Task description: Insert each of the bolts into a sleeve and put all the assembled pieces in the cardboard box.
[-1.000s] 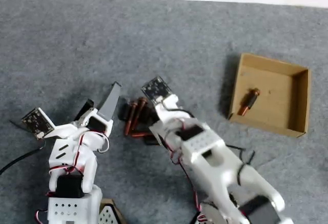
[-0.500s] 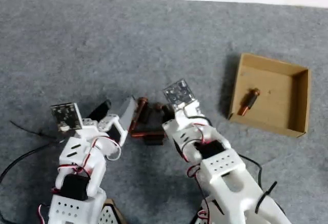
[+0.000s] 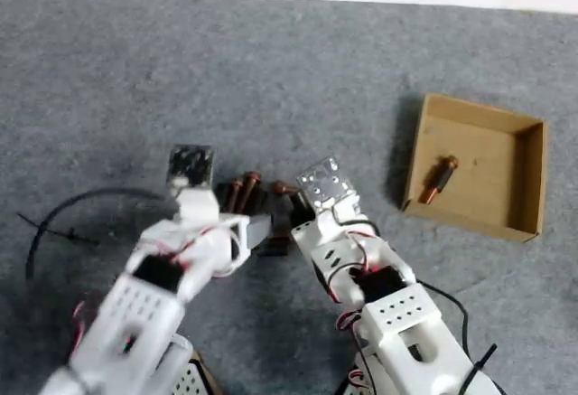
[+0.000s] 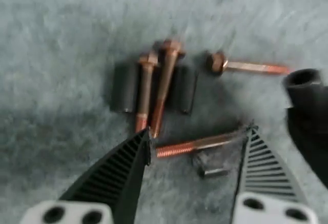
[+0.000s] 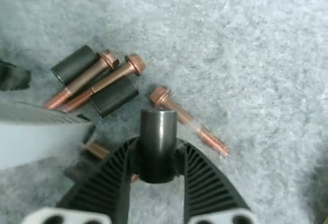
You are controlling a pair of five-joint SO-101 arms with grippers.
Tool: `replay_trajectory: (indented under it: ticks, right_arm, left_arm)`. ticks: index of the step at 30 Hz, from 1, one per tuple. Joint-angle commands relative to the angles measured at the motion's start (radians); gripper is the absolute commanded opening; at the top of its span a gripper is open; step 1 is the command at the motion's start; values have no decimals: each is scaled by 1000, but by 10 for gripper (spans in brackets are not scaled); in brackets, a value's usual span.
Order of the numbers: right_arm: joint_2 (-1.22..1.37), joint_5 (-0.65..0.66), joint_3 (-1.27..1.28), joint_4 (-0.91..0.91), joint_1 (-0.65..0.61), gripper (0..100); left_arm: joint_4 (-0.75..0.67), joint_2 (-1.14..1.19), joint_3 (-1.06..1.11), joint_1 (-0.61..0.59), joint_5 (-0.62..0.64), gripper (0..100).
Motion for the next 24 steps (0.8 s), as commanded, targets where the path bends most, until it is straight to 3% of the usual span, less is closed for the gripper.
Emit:
replay_trajectory:
  ticks: [1, 8, 24]
  right_arm:
    - [-28, 5, -10, -28, 13, 5]
    - [-28, 5, -10, -28, 13, 5]
    - [-30, 5, -10, -28, 13, 5]
  left_arm:
    - [-44, 401, -211, -8, -5, 274]
    - [-114, 690, -363, -44, -3, 274]
    - [-195, 694, -371, -47, -3, 274]
